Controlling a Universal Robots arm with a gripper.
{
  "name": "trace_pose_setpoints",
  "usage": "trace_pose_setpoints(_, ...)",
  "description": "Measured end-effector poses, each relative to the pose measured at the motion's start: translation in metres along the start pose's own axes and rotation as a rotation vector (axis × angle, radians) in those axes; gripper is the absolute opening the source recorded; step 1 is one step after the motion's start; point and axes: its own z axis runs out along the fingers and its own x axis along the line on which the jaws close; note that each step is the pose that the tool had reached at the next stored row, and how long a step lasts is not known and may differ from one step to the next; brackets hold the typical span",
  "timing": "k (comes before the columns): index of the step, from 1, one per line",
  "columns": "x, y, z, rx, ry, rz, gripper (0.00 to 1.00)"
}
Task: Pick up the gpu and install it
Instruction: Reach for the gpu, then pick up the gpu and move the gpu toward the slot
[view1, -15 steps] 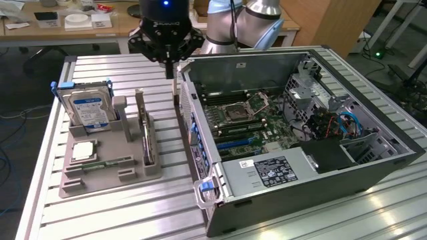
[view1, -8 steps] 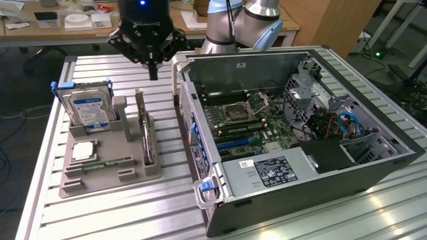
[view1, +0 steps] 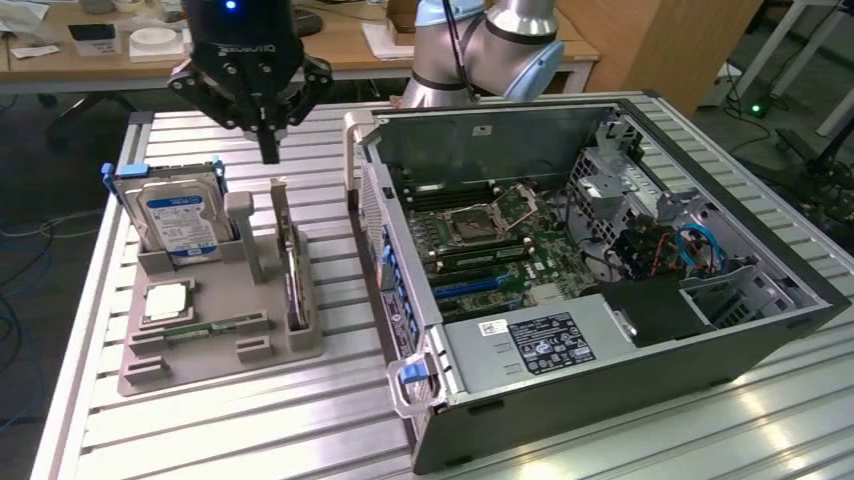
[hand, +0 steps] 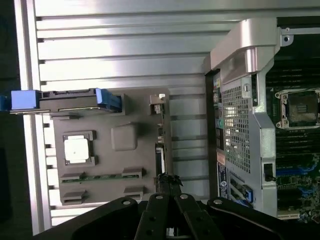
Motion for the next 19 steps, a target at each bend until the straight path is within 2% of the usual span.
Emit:
trace_pose_setpoints(2,0.0057,-0.0004,-0.0002,0.0001,0.0001,0.000,0.10)
trace_pose_setpoints(19,0.0057,-0.0008,-0.0002,0.0000,0.0000,0.000,0.11)
